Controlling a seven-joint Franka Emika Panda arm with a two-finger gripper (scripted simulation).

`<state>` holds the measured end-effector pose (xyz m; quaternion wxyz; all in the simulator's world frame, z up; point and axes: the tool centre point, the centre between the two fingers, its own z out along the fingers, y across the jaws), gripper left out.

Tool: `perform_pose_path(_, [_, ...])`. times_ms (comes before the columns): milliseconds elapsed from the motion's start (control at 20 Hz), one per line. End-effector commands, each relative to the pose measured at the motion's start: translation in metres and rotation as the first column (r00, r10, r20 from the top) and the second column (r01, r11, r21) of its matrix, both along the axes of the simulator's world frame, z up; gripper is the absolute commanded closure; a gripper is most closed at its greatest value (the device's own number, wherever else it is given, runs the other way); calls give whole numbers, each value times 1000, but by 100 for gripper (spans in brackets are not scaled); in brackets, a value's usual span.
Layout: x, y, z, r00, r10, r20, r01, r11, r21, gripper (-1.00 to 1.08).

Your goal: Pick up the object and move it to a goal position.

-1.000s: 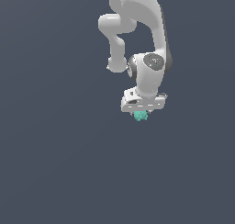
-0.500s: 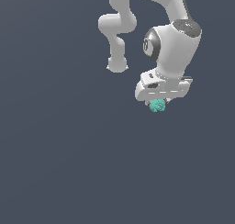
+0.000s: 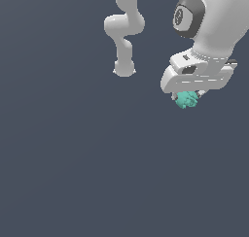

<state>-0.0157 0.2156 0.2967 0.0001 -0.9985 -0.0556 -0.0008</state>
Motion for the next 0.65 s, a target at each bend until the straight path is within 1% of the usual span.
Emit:
perform_pose_path(0, [3,7,13,1000,-1,-1,1,1000,0,108])
perform_pose_path(300, [8,18,32,1000,-1,-2,1,1000,0,108])
perform_pose_path(600, [10,21,37,1000,-1,-2,1,1000,0,108])
